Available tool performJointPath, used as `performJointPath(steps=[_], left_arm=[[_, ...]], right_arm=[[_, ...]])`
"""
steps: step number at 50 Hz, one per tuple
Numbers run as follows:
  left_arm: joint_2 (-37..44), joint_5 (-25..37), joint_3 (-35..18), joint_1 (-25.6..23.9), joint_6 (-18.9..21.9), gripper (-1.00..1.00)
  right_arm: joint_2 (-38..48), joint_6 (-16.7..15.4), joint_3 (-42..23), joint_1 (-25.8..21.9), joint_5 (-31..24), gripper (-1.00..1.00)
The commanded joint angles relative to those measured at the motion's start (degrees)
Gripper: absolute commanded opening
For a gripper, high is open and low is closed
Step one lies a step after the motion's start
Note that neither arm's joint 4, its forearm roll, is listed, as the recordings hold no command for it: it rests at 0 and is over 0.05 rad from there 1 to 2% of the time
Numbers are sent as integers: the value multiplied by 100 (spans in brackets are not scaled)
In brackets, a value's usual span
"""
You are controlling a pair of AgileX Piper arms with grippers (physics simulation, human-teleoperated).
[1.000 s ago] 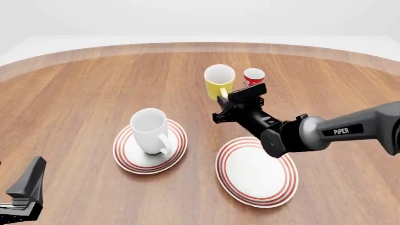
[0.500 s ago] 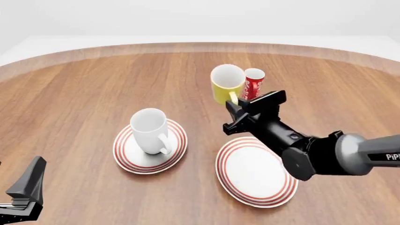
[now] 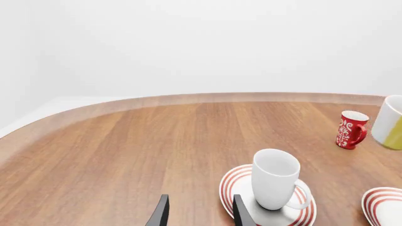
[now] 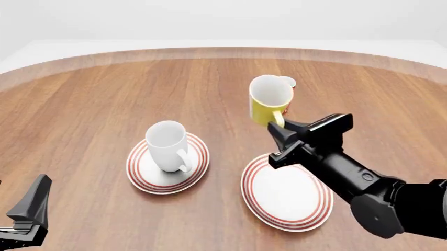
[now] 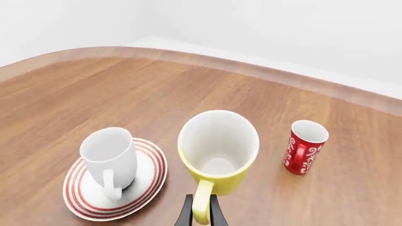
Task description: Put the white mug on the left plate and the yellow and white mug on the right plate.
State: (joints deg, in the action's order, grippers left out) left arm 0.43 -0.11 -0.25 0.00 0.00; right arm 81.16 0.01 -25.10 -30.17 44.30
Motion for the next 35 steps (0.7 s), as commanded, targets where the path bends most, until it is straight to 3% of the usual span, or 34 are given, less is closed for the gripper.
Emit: performJointPath(steps=[1, 13, 35], left_arm=[[0, 0, 0, 0, 0, 100], [0, 0, 0, 0, 0, 100], [0, 0, 0, 0, 0, 100]], right_arm=[[-834, 25, 398, 37, -383, -100], [-1336, 30, 774, 106, -616, -100], [-2803, 29, 1545, 325, -1516, -100]])
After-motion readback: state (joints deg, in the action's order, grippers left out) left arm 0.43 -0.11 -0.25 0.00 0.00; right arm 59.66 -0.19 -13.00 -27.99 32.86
